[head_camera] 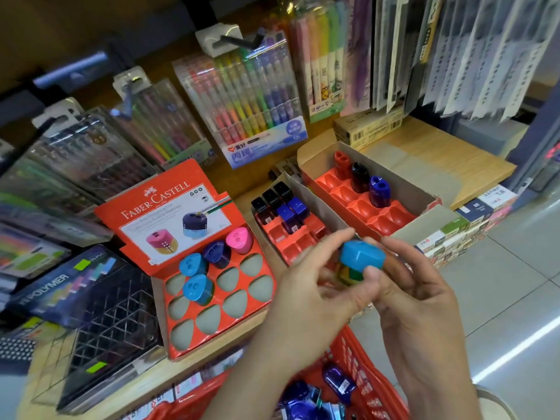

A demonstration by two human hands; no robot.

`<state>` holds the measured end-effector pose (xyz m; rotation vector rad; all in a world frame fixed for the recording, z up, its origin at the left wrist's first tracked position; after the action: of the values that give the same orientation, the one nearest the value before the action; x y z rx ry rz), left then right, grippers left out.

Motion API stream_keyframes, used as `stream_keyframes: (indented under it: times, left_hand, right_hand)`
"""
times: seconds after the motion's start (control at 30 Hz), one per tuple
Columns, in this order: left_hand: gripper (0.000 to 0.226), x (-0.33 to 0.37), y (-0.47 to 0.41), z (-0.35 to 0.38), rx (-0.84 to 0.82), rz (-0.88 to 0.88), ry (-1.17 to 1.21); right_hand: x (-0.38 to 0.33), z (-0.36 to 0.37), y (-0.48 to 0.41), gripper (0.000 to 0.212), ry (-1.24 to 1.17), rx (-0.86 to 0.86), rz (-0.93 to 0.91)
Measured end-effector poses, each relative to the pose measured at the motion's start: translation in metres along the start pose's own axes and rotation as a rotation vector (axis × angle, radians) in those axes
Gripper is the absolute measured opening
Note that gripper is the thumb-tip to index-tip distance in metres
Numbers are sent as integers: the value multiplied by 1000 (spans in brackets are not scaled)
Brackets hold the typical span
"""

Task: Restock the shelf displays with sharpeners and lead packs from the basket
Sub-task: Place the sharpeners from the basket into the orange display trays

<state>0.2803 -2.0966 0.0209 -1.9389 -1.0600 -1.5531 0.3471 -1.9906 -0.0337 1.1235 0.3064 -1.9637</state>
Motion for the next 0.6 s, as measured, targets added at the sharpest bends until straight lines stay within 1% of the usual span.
stream_keyframes:
  times: [0.03, 0.07, 0.13, 0.2, 0.27, 0.33, 0.4, 0.5, 0.53, 0.6]
  left_hand:
    - [56, -1, 7, -1, -7, 14, -28]
    - [61, -2, 13, -4, 6, 24, -53]
    - [60, -6, 22, -17, 73, 17, -78]
    - [53, -9, 31, -32, 155, 2, -59]
    - [48, -10, 41, -45, 222, 6, -60]
    - [38, -8, 51, -59, 262, 21, -21]
    - [31, -9, 60, -76, 293, 7, 18]
    - [34, -18, 71, -100, 340, -51, 81]
    - [36, -22, 74, -113, 378, -72, 102]
    - [40, -34, 79, -151, 508, -98, 30]
  right_hand:
    - [0, 5, 1, 72, 9, -55, 11]
    - [0, 11, 2, 71, 30, -111, 31]
    - [6, 22, 7, 68, 97, -217, 71]
    - [13, 35, 13, 64, 168, -276, 83]
    - [19, 45, 16, 60, 217, -308, 82]
    - [23, 54, 19, 55, 264, -333, 81]
    - [30, 60, 21, 42, 289, -320, 94]
    - [49, 74, 26, 24, 310, -301, 109]
    - [56, 80, 27, 23, 374, -302, 88]
    - [70, 90, 29, 22, 558, -318, 32]
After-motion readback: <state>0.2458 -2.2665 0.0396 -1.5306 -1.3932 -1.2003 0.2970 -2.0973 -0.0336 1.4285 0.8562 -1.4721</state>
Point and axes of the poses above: each hand's wrist, its own y-axis away from the middle knuckle, its own z-axis out of the palm, x = y × z, the point moved 8 cm from there along -y, towards the middle knuckle, and after that the axes turned 6 degrees about y, right-handed, at the moved point
